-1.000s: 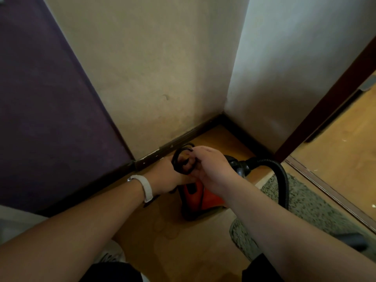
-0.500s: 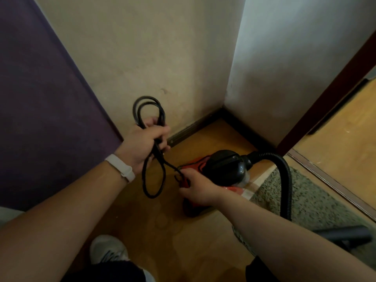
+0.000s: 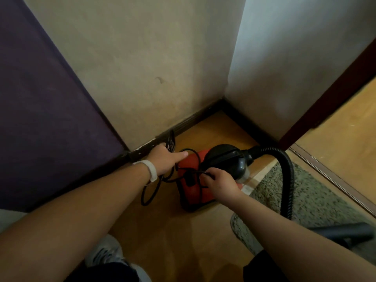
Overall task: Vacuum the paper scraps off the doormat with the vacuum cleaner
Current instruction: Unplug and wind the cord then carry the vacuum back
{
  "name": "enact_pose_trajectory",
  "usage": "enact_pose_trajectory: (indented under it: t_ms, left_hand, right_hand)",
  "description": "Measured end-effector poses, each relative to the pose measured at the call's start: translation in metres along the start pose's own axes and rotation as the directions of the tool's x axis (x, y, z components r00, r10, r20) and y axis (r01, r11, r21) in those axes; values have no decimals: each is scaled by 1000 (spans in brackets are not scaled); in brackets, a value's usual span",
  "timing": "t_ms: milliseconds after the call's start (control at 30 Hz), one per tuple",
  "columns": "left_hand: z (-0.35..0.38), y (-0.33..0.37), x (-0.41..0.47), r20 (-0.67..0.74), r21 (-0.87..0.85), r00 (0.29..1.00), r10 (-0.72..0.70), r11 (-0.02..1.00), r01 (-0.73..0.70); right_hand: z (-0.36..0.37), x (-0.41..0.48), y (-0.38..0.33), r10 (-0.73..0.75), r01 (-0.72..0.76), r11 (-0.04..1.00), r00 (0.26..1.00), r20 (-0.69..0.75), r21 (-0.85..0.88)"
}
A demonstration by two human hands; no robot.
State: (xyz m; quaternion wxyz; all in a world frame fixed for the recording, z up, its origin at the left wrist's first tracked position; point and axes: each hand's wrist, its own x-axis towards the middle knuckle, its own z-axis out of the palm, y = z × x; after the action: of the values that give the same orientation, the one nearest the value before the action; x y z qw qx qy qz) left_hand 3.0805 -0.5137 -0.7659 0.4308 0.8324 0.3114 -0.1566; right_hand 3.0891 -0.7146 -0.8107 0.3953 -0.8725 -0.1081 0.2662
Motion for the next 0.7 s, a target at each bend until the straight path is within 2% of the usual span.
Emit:
enact_pose_trajectory:
  t_ms: [67,167,233,300,400,467,533,600,700]
  left_hand:
    - [22,-2,14,15,-34,999,-36,999,37]
    - [51,-10,33,-20,-176,994,-107,979,102]
    - [66,-15,44,-74,-188,993,-97,979,82]
    - [75,-15,53,-116,-44,993,31,998,-36]
    - [77,-9,59,-128,160,955,269,956,-248]
    - [74,-9,65,-62,235,926,372,907,-348]
    - [69,-13,70,71,324,904,422,847,-421]
    - [64,-16,71,217,404,891,398,795,-453]
    - [62,-23,72,335,450,869,365,748,-488]
  right_hand:
    - [-2,-1,9,35,-33,999,999,-40,39]
    - [-2,0,15,72,-64,992,995,-72,107]
    - [0,2,18,97,-86,988,992,-81,131]
    - [1,5,22,140,-124,978,986,-87,168]
    - [1,10,26,209,-181,951,974,-89,249]
    - [1,13,29,234,-199,931,969,-81,306]
    - [2,14,31,247,-210,917,967,-68,340]
    - [3,16,33,251,-217,909,967,-51,357]
    - [4,14,38,283,-241,873,958,-38,423]
